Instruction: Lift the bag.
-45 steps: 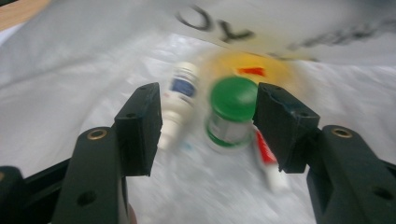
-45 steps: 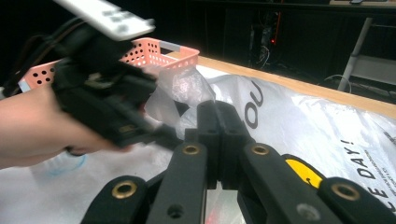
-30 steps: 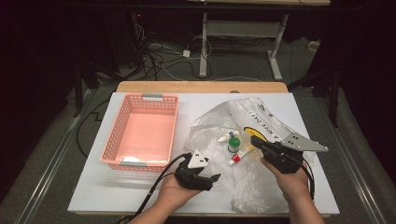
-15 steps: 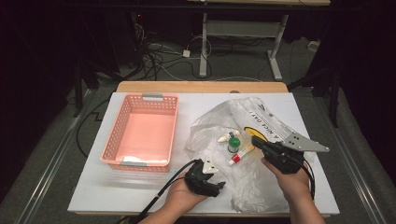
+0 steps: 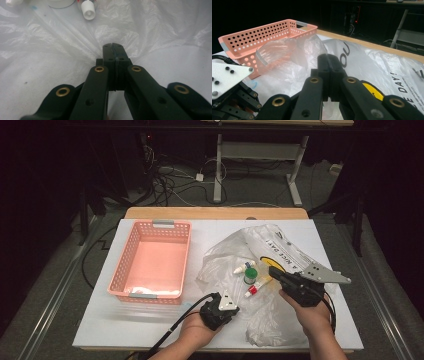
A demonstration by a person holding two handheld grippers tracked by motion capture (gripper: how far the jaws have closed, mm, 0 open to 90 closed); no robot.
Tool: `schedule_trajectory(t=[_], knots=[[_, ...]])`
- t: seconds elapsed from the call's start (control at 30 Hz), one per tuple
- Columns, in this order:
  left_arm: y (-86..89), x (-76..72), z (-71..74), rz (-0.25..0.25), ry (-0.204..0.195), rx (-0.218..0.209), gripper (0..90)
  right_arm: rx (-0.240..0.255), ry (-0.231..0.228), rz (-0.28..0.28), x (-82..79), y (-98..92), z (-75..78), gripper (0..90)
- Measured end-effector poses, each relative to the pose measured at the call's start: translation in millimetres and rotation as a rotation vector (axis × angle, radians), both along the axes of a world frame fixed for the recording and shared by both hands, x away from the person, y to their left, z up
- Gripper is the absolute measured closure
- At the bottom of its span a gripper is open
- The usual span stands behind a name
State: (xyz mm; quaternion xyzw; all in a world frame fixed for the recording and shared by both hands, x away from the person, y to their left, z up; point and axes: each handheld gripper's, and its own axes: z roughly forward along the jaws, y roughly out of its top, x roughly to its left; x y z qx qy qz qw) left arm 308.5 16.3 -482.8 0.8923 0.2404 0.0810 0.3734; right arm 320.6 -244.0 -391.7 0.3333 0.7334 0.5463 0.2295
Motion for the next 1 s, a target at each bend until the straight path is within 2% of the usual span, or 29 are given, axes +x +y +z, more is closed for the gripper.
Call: schedule_trajectory(t=[0.07, 0.2, 0.27, 0.33, 0.4, 0.67, 0.83, 0.93, 1.0], knots=[[2.6, 0.4, 0.6, 0.010, 0.004, -0.013, 89.1, 0.000, 0.002, 0.000, 0.3, -1.3, -0.6, 90.0], [14.8, 0.7, 3.9, 0.045, -0.008, -0.118, 89.2, 0.006, -0.002, -0.009, 0.7, -5.4, -1.0, 90.0], [18.0, 0.9, 6.8, 0.059, -0.043, -0.141, 89.2, 0.010, -0.007, -0.011, 0.2, -7.2, -0.2, 90.0], [21.1, 3.2, 11.6, 0.077, -0.047, -0.177, 89.2, 0.018, -0.015, -0.018, -0.4, -8.5, 1.2, 90.0], [23.7, 5.0, 19.4, 0.089, -0.069, -0.200, 89.2, 0.020, -0.022, -0.023, -0.5, -9.1, 2.6, 90.0], [27.7, 18.0, 73.7, 0.121, -0.178, -0.308, 89.1, 0.036, -0.072, -0.060, 14.9, -5.0, 21.6, 90.0], [24.4, 28.9, 108.3, 0.132, -0.240, -0.374, 89.2, 0.041, -0.118, -0.092, 25.8, -2.7, 42.3, 90.0], [21.5, 36.0, 128.8, 0.135, -0.275, -0.398, 89.2, 0.057, -0.146, -0.122, 33.8, -4.2, 56.7, 90.0], [18.8, 39.6, 141.0, 0.130, -0.297, -0.399, 89.2, 0.060, -0.164, -0.137, 39.7, -6.0, 67.8, 90.0]])
